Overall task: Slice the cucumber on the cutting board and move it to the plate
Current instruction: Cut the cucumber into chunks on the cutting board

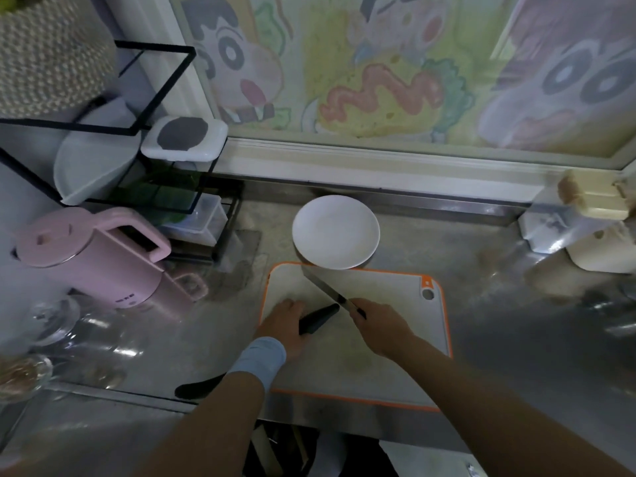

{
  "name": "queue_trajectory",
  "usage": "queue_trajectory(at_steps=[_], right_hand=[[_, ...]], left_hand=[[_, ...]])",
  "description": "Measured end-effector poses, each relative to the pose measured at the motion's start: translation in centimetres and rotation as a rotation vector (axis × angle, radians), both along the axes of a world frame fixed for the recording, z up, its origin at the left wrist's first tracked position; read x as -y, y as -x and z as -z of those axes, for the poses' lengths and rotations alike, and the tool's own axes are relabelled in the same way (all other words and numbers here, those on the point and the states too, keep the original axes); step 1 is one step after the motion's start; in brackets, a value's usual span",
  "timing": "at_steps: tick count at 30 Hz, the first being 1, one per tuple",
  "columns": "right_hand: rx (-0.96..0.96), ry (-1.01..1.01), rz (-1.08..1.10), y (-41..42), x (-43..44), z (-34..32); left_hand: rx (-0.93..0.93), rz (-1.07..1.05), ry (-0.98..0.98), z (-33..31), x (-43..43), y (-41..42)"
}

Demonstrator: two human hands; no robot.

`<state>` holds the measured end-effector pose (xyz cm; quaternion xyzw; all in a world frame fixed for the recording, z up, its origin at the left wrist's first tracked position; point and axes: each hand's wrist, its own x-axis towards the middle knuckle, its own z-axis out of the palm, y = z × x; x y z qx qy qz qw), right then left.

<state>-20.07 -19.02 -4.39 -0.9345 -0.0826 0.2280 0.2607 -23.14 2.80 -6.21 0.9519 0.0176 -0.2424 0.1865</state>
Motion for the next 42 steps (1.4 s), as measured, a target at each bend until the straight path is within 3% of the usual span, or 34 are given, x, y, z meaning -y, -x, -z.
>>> queue_trajectory(at_steps=[4,8,13,17,20,26,36,42], right_hand=[[-0.047,-0.002,-0.015,0.4,0.0,0.8],[0.005,0.009,-0.005,0.0,0.3,1.1],[-0.031,-0.008,-0.024,-0.6,0.5,1.6],[-0.029,-0.014,-0.027,0.1,0.4,1.9],[-0.021,-0.017,-0.017,0.5,0.2,2.0],[0.023,0.03,0.031,-0.7,0.8,1.4],[0.137,0.063,0.024,2.1,0.3,-0.1],[0.08,0.08,-0.004,2.9,-0.5,-0.9]], left_hand=[[0.138,0.033,0.11,0.3,2.2,-0.3],[0.289,-0.102,0.186,1.0,3.0,-0.7],[0.421,0.003,0.166,0.9,4.1,-1.4],[0.341,0.153,0.085,1.8,3.2,0.2],[0.283,0.031,0.157,2.1,2.8,0.5],[0.289,-0.048,0.172,2.2,4.1,-1.0],[0.384,0.164,0.023,2.8,4.1,-0.7],[0.356,0.171,-0.007,2.3,4.4,-1.0]])
